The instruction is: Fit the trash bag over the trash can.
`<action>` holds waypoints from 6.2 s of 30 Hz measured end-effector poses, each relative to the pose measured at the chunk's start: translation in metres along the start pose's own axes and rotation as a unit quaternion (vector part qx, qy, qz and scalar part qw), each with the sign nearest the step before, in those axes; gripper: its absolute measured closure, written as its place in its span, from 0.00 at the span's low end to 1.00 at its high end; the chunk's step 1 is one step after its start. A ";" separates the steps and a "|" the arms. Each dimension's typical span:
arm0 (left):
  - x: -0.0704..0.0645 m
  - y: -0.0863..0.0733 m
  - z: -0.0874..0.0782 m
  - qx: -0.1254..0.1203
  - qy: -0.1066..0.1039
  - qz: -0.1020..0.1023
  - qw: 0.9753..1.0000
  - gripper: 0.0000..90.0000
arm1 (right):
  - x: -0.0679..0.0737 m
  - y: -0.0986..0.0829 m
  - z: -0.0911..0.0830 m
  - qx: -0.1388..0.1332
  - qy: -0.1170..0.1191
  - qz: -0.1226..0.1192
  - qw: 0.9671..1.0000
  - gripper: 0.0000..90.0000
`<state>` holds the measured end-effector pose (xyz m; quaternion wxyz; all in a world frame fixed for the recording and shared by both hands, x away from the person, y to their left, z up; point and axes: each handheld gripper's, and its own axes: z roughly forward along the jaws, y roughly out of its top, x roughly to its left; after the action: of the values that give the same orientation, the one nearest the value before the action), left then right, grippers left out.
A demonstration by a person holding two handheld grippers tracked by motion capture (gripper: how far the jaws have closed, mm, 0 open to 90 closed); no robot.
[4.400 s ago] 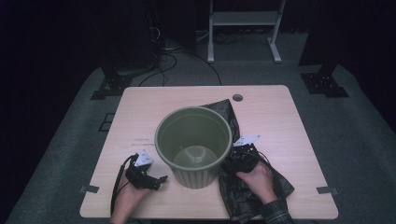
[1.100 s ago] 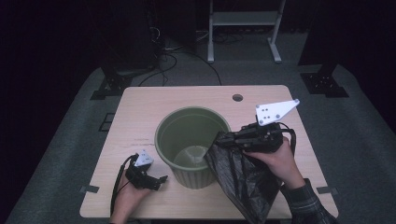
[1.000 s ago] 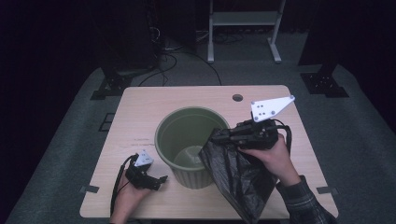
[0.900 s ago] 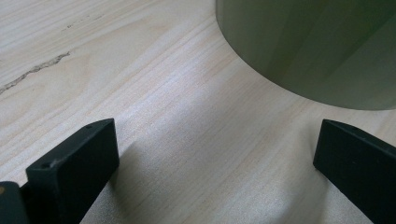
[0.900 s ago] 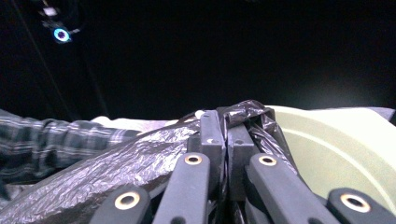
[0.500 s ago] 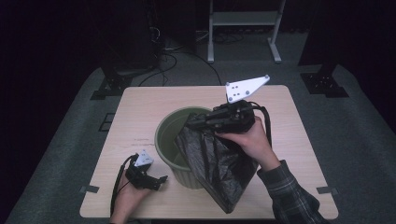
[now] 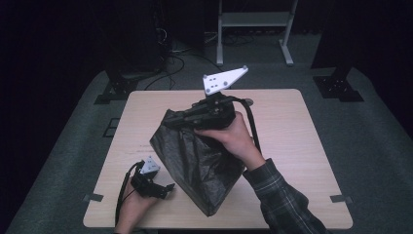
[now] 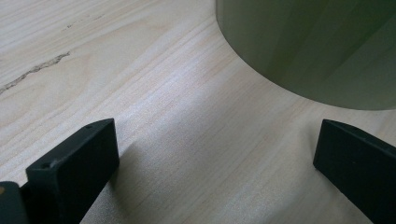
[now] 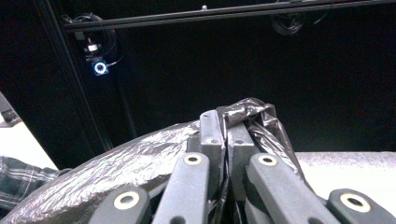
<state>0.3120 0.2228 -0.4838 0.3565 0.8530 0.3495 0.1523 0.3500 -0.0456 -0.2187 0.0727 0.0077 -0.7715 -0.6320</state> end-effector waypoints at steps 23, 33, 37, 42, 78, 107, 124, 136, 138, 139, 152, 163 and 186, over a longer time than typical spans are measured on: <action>0.000 0.000 0.000 0.000 -0.001 0.000 1.000 0.00 | -0.005 -0.015 0.032 0.038 0.003 0.010 0.999 0.98; 0.000 0.000 0.000 -0.001 0.000 -0.001 1.000 0.00 | -0.009 -0.046 -0.023 0.050 -0.050 0.036 0.997 0.98; 0.000 0.000 0.000 -0.001 -0.001 0.000 1.000 0.00 | -0.009 -0.056 -0.041 0.058 -0.066 0.047 0.995 0.98; 0.000 0.000 0.000 -0.001 -0.001 -0.001 1.000 0.00 | -0.007 -0.069 -0.057 0.087 -0.092 0.053 0.991 0.98; -0.006 0.047 -0.077 -0.082 -0.093 0.056 0.991 0.16 | -0.012 -0.102 -0.096 0.088 -0.123 0.070 0.986 0.97; -0.015 0.101 -0.132 -0.080 -0.136 0.113 0.981 0.66 | -0.017 -0.103 -0.098 0.081 -0.120 0.075 0.987 0.97; -0.008 0.105 -0.160 -0.118 -0.131 0.115 0.978 0.87 | -0.016 -0.097 -0.096 0.078 -0.120 0.069 0.987 0.97; -0.016 0.142 -0.145 -0.137 -0.133 0.139 0.972 0.69 | -0.019 -0.085 -0.079 0.086 -0.097 0.057 0.990 0.98; -0.018 0.147 -0.141 -0.139 -0.136 0.141 0.971 0.65 | -0.019 -0.083 -0.077 0.086 -0.094 0.055 0.990 0.98; -0.018 0.149 -0.140 -0.139 -0.135 0.142 0.971 0.63 | -0.019 -0.083 -0.075 0.086 -0.090 0.053 0.991 0.98; -0.030 0.191 -0.111 -0.135 -0.159 0.170 0.963 0.50 | -0.020 -0.082 -0.060 0.097 -0.045 0.048 0.993 0.98; -0.041 0.198 -0.082 -0.094 -0.198 0.203 0.954 0.54 | -0.018 -0.078 -0.056 0.089 -0.023 0.042 0.995 0.98; -0.023 0.176 -0.096 -0.069 -0.168 0.138 0.974 0.98 | -0.008 -0.107 -0.101 0.106 -0.120 0.061 0.985 0.86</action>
<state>0.3328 0.1667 -0.2913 0.4440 0.8796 0.1521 0.0779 0.3614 -0.1650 -0.3046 0.0169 -0.1076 -0.8364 -0.5371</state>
